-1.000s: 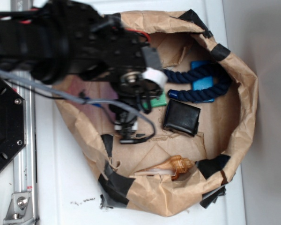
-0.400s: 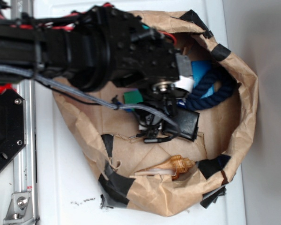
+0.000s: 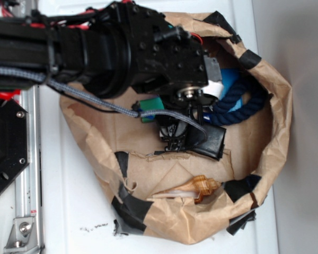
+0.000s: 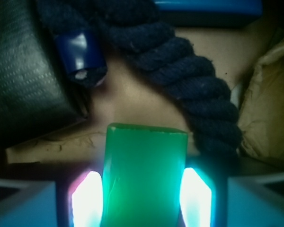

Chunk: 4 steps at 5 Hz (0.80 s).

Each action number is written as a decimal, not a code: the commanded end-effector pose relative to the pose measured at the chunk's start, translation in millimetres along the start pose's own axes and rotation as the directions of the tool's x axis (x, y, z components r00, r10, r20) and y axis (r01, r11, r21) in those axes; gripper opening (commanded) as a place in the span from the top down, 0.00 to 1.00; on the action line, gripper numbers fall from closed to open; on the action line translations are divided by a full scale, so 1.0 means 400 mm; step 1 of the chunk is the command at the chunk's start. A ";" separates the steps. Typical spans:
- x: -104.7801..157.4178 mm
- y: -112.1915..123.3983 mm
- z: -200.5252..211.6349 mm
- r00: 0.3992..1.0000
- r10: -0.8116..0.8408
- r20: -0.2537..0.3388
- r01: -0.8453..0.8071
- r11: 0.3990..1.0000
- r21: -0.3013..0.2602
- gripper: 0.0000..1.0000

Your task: Grab the green block.

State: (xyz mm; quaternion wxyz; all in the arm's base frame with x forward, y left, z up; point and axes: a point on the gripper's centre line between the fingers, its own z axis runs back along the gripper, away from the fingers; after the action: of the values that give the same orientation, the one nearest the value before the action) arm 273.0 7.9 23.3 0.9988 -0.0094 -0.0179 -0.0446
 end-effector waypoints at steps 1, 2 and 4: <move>0.030 0.008 0.235 0.994 -0.042 0.104 0.045 0.999 -0.022 1.00; 0.020 -0.005 0.350 0.990 -0.031 0.138 0.035 0.999 -0.029 1.00; -0.006 -0.030 0.408 0.990 -0.068 0.124 0.070 0.998 -0.006 1.00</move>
State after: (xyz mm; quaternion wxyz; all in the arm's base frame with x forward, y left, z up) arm 260.3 2.8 164.9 0.9965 -0.0209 -0.0403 -0.0704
